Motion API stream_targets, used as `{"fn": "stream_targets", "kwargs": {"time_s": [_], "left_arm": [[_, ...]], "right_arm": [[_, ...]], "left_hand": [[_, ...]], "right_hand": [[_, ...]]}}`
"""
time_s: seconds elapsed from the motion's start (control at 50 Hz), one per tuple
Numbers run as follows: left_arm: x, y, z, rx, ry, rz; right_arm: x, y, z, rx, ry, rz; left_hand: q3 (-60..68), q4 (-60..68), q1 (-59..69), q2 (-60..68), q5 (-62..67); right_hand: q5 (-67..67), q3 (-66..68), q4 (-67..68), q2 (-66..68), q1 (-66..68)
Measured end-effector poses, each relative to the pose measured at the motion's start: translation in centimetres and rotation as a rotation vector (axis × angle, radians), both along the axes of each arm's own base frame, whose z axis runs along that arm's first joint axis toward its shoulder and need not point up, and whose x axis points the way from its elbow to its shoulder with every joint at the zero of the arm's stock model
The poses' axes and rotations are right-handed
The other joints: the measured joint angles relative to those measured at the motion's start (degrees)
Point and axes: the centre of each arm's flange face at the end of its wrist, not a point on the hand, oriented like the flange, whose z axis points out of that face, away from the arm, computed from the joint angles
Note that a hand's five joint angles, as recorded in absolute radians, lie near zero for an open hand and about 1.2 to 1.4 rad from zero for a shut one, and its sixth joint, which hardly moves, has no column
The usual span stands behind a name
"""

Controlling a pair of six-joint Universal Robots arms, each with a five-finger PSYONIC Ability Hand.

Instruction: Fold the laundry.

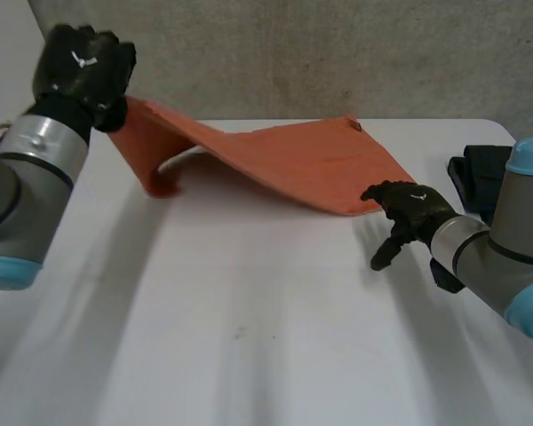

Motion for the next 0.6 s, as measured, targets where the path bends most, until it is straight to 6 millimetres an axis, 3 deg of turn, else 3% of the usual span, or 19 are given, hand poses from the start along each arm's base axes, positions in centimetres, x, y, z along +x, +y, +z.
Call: {"fn": "stream_targets", "kwargs": {"time_s": [0.02,0.16,0.18,0.32,0.38,0.48,0.6], "left_arm": [[0.0,1.3,1.6,-0.003,0.028,-0.020],[-0.8,4.1,4.1,-0.028,0.051,-0.070],[-1.0,4.9,4.6,-0.037,0.054,-0.086],[-1.5,7.1,6.1,-0.058,0.070,-0.125],[-1.4,8.7,7.4,-0.074,0.097,-0.150],[-1.2,9.8,8.5,-0.097,0.124,-0.163],[-0.8,10.2,9.3,-0.119,0.136,-0.162]], "right_arm": [[0.4,-0.1,0.1,0.044,-0.091,-0.013],[2.3,-0.1,-0.2,0.125,-0.241,-0.003],[3.3,0.1,-0.4,0.141,-0.269,0.013],[5.8,0.2,-1.1,0.137,-0.299,0.032],[8.0,0.0,-1.7,0.091,-0.303,0.024],[9.5,-0.5,-2.1,0.028,-0.300,-0.014],[9.4,-0.5,-2.0,0.002,-0.290,-0.057]], "left_hand": [[0.0,0.0,0.0,0.0,0.0],[0.0,0.0,0.0,0.1,0.0],[0.0,0.0,0.0,0.1,0.0],[0.0,0.2,0.0,0.1,0.0],[0.0,0.2,0.0,0.1,0.0],[0.0,0.2,0.0,0.1,0.0],[0.0,0.2,0.0,0.1,0.0]], "right_hand": [[0.0,0.0,0.0,0.0,0.0],[0.0,0.0,0.0,0.0,0.0],[0.0,0.0,0.0,0.0,0.0],[0.0,0.0,0.0,0.0,0.0],[0.0,0.0,0.0,0.0,0.0],[0.0,0.0,0.0,0.0,-0.4],[0.0,0.0,0.0,0.0,-0.4]]}}
